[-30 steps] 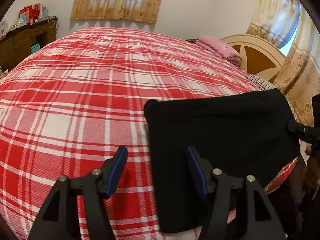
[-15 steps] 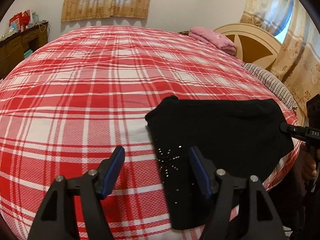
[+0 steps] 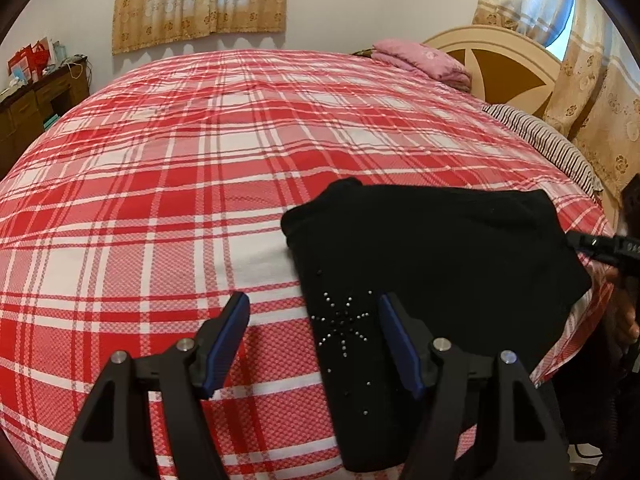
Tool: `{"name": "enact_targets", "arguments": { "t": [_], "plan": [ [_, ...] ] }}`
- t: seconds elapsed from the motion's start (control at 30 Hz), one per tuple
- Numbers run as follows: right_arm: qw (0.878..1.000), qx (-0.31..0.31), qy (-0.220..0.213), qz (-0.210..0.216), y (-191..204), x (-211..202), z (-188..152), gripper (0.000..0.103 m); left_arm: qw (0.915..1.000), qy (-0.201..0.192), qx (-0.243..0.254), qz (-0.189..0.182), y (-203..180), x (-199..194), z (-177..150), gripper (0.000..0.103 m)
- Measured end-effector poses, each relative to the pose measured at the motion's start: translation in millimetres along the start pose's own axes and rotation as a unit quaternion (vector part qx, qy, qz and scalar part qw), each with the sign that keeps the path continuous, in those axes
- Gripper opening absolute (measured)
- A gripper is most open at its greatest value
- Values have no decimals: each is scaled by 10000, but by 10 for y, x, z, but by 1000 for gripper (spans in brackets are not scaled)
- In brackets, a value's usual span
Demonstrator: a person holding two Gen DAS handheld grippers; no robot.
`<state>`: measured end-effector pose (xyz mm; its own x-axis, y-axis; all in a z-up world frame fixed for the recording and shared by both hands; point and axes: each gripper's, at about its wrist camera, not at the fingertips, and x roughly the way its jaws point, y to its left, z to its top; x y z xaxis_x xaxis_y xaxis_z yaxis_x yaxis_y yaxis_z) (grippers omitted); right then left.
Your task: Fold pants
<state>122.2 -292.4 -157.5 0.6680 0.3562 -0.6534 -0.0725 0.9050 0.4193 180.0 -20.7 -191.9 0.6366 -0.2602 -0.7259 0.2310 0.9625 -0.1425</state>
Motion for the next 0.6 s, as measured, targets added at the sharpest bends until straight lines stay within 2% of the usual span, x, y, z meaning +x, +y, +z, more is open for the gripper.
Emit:
{"name": "enact_targets", "arguments": {
  "t": [0.07, 0.13, 0.2, 0.27, 0.37, 0.4, 0.43, 0.5, 0.6],
  "plan": [
    [9994, -230, -222, 94, 129, -105, 27, 34, 10000, -10, 28, 44, -16, 8, -4, 71],
    [9971, -535, -333, 433, 331, -164, 19, 34, 9999, -42, 98, 88, -55, 8, -2, 73],
    [9940, -862, -140, 662, 522, -82, -25, 36, 9998, -40, 139, 98, -84, 18, 8, 73],
    [9927, -1037, 44, 621, 618, 52, -77, 39, 9997, -44, 194, 168, -112, 45, 27, 75],
    [9953, -789, 518, 195, 496, 343, -125, 39, 9993, -18, 256, 263, -116, 84, 51, 80],
    [9958, -613, 627, 263, 410, 397, -131, 39, 9991, 8, 279, 306, -112, 97, 59, 86],
    [9961, -506, 624, 373, 350, 410, -134, 39, 9989, 20, 295, 352, -112, 107, 63, 90],
    [9962, -359, 610, 517, 307, 368, -97, 39, 9986, 3, 332, 415, -112, 113, 66, 91],
    [9973, -479, 433, 351, 388, 272, -39, 39, 9983, 24, 335, 471, -128, 101, 82, 91]
  ]
}}
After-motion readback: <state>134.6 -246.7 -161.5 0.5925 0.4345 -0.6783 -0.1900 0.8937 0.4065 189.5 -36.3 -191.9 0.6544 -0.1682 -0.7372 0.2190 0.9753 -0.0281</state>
